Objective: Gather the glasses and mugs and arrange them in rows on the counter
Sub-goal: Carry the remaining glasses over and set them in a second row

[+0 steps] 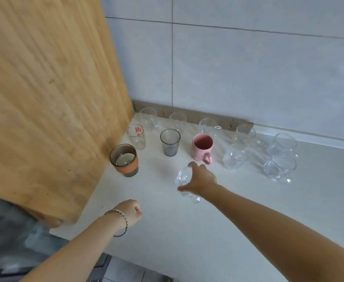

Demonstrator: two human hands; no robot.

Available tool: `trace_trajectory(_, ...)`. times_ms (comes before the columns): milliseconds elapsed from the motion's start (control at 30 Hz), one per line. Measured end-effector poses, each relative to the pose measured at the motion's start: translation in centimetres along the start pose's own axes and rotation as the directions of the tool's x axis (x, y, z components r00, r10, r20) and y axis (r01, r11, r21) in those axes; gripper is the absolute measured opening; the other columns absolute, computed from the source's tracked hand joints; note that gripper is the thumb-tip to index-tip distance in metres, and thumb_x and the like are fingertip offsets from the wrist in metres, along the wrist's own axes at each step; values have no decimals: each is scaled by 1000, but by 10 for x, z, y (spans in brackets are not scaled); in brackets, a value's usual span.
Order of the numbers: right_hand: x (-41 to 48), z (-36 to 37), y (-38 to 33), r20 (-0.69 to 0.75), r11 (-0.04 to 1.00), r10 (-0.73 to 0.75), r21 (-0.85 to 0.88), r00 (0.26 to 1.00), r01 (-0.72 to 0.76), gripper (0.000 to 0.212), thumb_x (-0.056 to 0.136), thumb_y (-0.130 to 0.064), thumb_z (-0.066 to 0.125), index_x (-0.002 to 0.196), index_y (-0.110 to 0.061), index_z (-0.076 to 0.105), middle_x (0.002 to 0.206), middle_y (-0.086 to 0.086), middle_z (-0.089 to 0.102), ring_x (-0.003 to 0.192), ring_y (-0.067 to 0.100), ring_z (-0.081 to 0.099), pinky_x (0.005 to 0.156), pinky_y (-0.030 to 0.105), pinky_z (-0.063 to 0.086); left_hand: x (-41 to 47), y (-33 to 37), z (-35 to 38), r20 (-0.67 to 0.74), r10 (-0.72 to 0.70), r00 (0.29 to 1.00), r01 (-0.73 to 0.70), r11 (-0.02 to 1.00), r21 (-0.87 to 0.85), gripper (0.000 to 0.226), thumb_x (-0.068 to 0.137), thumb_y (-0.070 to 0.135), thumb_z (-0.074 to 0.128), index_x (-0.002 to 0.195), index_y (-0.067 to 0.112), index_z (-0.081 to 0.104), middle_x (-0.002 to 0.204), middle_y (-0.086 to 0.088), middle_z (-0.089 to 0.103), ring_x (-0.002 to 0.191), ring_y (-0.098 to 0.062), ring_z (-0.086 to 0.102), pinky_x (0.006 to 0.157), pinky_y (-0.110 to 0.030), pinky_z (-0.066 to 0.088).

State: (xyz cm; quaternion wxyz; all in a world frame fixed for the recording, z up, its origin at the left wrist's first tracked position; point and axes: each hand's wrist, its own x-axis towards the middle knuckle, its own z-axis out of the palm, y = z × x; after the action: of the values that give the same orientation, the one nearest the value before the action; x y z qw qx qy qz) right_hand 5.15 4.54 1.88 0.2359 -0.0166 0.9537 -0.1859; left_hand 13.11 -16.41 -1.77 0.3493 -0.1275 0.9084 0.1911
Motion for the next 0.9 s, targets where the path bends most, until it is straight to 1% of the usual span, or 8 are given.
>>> trace_trajectory(167,42,21,-46,-22,999,20,-33,1000,-21,83,69,-46,75,135,-20,34,128,9,45,119,29,51,92,34,46,14,-19,-10,5,16,1000,-15,999,-40,10,94,19,40,88,18,47,97,0,50,96,-18,51,79,-22,37)
trace_trajectory(400,66,37,-71,-47,998,63,-11,997,-64,81,73,-51,71,136,-19,32,133,11,42,125,30,44,96,36,43,21,-28,-15,16,28,999,-27,997,-76,8,95,20,40,91,20,47,121,-4,58,93,-15,47,79,-22,36)
trace_trajectory(533,59,37,-66,-63,994,66,92,996,-60,82,81,-57,60,142,-14,25,134,13,43,126,30,45,99,38,42,26,-21,-12,46,40,998,-36,996,-79,7,94,21,41,91,20,48,105,-3,55,93,-16,48,81,-22,38)
trace_trajectory(600,50,34,-49,-33,991,57,125,998,-52,76,87,-56,51,143,-12,24,134,12,45,124,30,49,97,39,43,28,-11,-8,55,52,997,-49,997,-58,9,92,21,43,86,22,48,93,3,51,91,-16,49,80,-22,39)
trace_trajectory(667,38,29,-18,72,993,47,106,996,-55,67,91,-52,46,143,-13,28,133,10,51,121,28,53,95,37,44,30,6,-2,66,73,995,-71,997,-20,20,91,21,44,72,28,45,80,9,48,89,-17,49,78,-23,39)
trace_trajectory(733,21,23,25,197,997,50,45,979,-60,56,92,-46,47,139,-15,39,132,7,55,122,25,53,99,36,44,32,31,5,84,114,990,-117,993,32,27,89,21,45,64,30,40,80,8,48,87,-17,49,80,-25,42)
trace_trajectory(800,1,14,72,266,995,95,-35,959,-89,47,92,-40,50,133,-16,47,133,5,55,125,22,50,103,34,42,32,63,13,102,188,977,-197,976,89,23,88,20,44,67,29,41,89,4,51,86,-16,48,87,-28,46)
trace_trajectory(900,-34,-6,148,243,978,210,-64,947,-200,42,92,-35,50,130,-17,50,132,3,56,126,20,48,103,31,40,32,126,26,134,309,942,-329,929,167,9,89,21,44,82,26,47,96,5,50,90,-14,48,91,-26,44)
